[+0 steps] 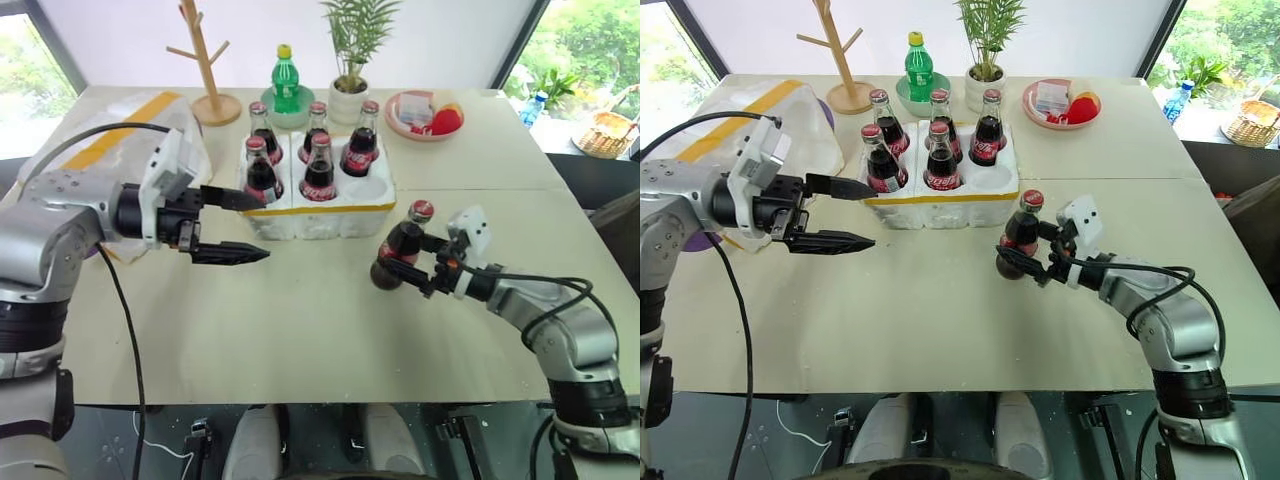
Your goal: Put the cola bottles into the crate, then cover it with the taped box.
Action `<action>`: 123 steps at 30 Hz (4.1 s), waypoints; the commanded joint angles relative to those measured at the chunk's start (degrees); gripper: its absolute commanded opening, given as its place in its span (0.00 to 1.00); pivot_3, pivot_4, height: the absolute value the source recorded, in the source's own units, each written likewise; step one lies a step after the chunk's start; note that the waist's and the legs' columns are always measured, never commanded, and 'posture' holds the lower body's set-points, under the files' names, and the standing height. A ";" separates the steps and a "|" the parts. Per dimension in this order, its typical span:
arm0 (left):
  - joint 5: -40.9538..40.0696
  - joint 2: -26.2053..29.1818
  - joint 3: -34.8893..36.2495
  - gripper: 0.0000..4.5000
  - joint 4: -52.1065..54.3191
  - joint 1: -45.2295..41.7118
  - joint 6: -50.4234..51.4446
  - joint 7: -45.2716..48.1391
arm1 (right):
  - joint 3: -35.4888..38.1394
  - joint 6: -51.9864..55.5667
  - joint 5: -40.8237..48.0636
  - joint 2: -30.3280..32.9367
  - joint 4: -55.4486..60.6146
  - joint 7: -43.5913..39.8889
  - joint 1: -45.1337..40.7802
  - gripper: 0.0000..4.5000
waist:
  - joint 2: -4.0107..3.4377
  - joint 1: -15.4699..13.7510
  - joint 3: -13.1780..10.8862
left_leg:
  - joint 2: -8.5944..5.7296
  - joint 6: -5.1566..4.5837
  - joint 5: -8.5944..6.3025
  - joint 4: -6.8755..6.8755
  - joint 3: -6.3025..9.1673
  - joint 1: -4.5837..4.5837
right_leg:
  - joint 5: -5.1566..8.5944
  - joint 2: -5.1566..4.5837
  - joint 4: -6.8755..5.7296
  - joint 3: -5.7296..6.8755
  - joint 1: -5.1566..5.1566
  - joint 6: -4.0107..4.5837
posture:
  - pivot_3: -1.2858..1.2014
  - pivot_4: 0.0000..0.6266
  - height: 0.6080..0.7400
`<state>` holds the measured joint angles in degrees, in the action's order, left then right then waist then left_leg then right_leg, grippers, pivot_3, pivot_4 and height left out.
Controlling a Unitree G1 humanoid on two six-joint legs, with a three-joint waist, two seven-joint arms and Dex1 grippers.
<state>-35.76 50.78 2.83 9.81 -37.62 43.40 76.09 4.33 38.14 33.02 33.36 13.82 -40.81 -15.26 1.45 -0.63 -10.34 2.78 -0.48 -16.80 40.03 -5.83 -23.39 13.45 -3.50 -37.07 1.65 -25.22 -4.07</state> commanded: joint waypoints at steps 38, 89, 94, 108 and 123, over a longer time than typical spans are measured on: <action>-5.67 10.78 22.32 1.00 6.88 11.51 3.92 -9.27 | -0.62 8.12 -6.15 5.29 -12.08 -7.53 -33.43 1.00 | -0.30 1.37 -0.25 | 0.07 0.36 0.21 -0.02 -0.01 -1.01 | 0.01 -0.06 -0.12 -0.02 -1.10 0.05 | 0.52 0.24 1.00; 41.77 20.61 -9.44 0.08 -64.08 -16.68 -21.80 -2.12 | 8.57 13.47 15.19 19.35 3.67 -17.05 -22.76 1.00 | -0.17 1.26 -0.15 | 0.05 0.10 0.06 0.04 -0.29 -0.97 | -0.01 -0.07 -0.23 0.05 -1.14 0.10 | 0.52 0.24 1.00; 42.57 19.89 -6.15 0.08 -61.98 -17.39 -32.71 -15.66 | 8.17 10.20 10.97 22.42 -0.26 -17.91 -21.77 1.00 | -0.14 1.22 -0.15 | 0.06 0.10 0.05 0.06 -0.28 -0.97 | -0.01 -0.10 -0.24 0.05 -1.14 0.10 | 0.52 0.24 1.00; 48.15 5.16 -6.95 0.08 -46.87 -30.15 -61.44 -40.68 | 10.54 10.15 9.99 24.86 -2.22 -18.28 -17.97 1.00 | -0.02 -0.03 -0.11 | -0.01 0.31 0.18 0.14 -0.32 -0.98 | -0.07 -0.10 -0.21 0.05 -1.05 -0.01 | 0.52 0.24 1.00; 66.25 3.05 -13.03 0.08 -33.31 -18.05 -69.35 -50.25 | 14.81 13.94 14.56 23.18 4.45 -11.84 -12.48 1.00 | -0.04 -0.08 -0.10 | 0.02 0.28 0.17 0.14 -0.31 -0.95 | -0.07 -0.06 -0.22 0.01 -1.03 -0.01 | 0.52 0.24 1.00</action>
<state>28.19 52.40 -10.95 -26.66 -54.83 -26.31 28.15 16.68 52.19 46.33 56.57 16.39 -53.31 -27.23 1.41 -0.71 -10.43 2.79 -0.21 -16.64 40.17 -6.15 -24.34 13.38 -3.57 -37.29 1.65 -26.25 -4.08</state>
